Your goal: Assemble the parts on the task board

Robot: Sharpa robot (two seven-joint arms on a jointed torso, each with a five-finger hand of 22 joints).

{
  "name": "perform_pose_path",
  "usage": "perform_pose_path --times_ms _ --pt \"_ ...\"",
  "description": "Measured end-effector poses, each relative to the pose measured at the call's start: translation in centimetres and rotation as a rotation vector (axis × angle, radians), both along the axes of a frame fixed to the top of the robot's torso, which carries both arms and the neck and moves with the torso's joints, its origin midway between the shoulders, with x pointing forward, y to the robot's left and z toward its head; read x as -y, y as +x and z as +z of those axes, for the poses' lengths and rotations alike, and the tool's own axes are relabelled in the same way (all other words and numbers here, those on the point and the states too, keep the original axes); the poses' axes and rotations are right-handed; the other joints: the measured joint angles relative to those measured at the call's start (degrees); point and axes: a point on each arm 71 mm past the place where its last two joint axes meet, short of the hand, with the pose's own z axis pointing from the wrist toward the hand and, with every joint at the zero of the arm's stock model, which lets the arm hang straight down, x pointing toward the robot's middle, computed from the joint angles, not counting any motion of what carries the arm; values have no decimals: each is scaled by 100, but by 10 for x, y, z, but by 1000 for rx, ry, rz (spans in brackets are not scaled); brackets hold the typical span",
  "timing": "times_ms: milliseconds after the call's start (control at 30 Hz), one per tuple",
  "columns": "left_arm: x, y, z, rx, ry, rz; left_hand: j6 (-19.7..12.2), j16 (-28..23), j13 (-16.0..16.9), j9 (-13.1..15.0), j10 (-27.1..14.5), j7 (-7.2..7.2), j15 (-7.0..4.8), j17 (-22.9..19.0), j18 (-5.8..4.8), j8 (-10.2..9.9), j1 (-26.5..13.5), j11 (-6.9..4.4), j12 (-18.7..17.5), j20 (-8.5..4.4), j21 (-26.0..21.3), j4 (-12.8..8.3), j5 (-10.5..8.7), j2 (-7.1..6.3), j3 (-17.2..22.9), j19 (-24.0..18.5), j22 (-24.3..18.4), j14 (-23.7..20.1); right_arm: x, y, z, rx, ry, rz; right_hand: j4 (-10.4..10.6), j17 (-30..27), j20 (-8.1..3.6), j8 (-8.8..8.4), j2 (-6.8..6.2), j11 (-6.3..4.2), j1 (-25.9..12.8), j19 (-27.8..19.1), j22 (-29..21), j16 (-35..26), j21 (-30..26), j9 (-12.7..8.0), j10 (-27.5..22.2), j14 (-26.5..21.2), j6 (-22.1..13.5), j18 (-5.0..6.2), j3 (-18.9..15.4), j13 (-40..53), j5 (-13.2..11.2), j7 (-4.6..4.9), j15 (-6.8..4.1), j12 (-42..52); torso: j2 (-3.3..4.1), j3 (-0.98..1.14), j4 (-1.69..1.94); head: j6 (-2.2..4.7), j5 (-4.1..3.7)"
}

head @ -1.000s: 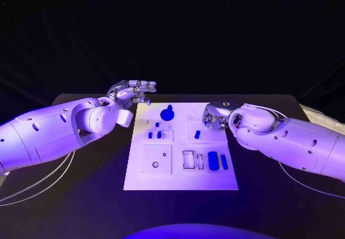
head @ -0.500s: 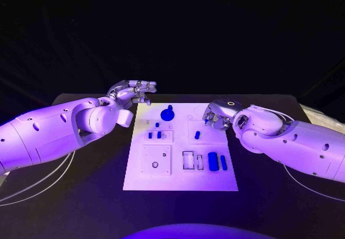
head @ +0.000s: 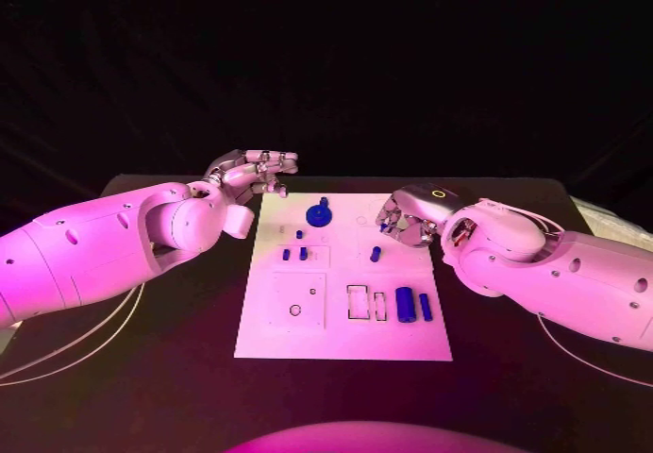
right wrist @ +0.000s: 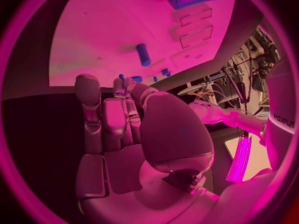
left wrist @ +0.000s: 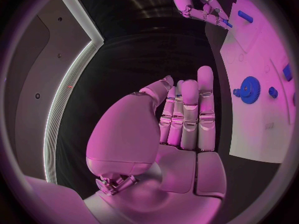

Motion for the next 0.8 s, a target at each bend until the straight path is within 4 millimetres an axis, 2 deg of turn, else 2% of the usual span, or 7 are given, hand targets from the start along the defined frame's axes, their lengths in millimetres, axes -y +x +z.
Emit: perform_pose_path --times_ms 133,233,333,500,667,800 --pt "4 0 -1 -2 -2 -7 0 23 6 0 0 0 0 34 0 0 0 0 0 0 -24 12 0 0 -12 0 -5 0 -21 -18 3 -18 38 62 0 -15 0 -1 0 0 0 0 37 0 27 0 0 0 0 1 0 1 0 0 0 0 -1 -3 5 -26 51" --pt "7 0 -4 -7 -2 -11 0 23 5 0 0 0 0 34 0 0 0 0 0 0 -24 12 0 0 -12 0 -5 0 -38 -32 3 -40 68 111 0 -18 0 -2 0 1 0 0 42 0 43 0 0 0 0 1 0 1 0 -1 0 0 -1 -3 8 -42 125" --pt "9 0 -5 -9 -3 -15 0 23 5 0 0 0 1 34 0 0 0 0 0 0 -24 12 0 0 -12 0 -5 0 -51 -41 1 -60 90 146 0 -27 0 -2 1 2 -1 0 52 -1 43 0 1 0 -1 0 0 0 0 -1 0 0 -2 -14 1 -63 207" --pt "13 0 -7 -10 -5 -21 0 23 5 0 0 0 3 34 0 0 24 0 24 0 -24 12 0 23 -12 0 -5 -2 -66 -49 -3 -91 115 179 -16 -34 0 -8 25 10 -25 0 71 -2 66 -2 9 0 -1 0 16 -9 0 -1 0 -15 -8 -29 -5 -70 285" --pt "16 -1 -7 -11 -7 -25 0 23 5 0 0 0 3 34 0 1 23 0 24 0 -24 12 0 23 -12 0 -5 -3 -79 -52 -14 -125 126 201 -48 -56 0 -14 32 10 -32 0 89 -2 93 -12 9 0 -2 1 48 -9 65 -2 0 -25 -12 -47 -6 -82 327" --pt "18 -2 -7 -11 -9 -31 0 23 4 1 -19 0 7 29 0 22 23 -20 24 0 -24 12 0 23 -12 0 -5 -7 -84 -52 -28 -157 123 201 -48 -56 0 -17 32 10 -32 0 102 -2 93 -13 9 0 -3 0 48 -9 71 -2 0 -25 -14 -49 -5 -86 359"
